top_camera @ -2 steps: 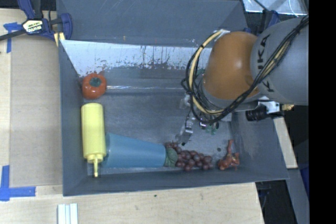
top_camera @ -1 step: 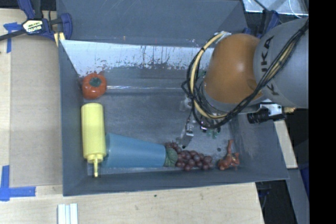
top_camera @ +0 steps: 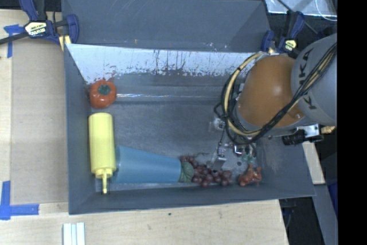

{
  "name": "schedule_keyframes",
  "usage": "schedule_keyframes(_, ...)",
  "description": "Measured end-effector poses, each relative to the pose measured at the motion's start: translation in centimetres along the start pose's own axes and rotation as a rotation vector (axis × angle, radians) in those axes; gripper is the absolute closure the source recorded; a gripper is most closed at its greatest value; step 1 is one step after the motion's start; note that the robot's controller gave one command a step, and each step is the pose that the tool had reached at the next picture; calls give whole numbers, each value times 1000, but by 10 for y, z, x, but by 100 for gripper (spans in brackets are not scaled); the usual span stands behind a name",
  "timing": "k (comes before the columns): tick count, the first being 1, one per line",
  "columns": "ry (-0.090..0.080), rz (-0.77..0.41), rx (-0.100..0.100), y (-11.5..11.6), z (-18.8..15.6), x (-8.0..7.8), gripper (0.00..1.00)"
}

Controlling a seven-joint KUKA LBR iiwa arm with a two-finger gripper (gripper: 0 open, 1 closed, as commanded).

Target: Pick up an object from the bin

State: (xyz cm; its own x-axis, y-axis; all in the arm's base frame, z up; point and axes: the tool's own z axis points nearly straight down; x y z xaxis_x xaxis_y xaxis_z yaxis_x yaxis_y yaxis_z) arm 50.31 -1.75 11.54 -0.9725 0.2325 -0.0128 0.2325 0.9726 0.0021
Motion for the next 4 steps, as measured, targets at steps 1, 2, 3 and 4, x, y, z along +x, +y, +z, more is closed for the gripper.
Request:
schedule_keyframes(1, -6, -40, -7, 19, -8, 17, 0)
schedule_keyframes(2, -12, -24, -6, 24, 16, 14, 0)
schedule_keyframes(3, -19, -112, -7, 52, 44, -9, 100)
schedule_keyframes(4, -19, -112, -7, 52, 44, -9, 100)
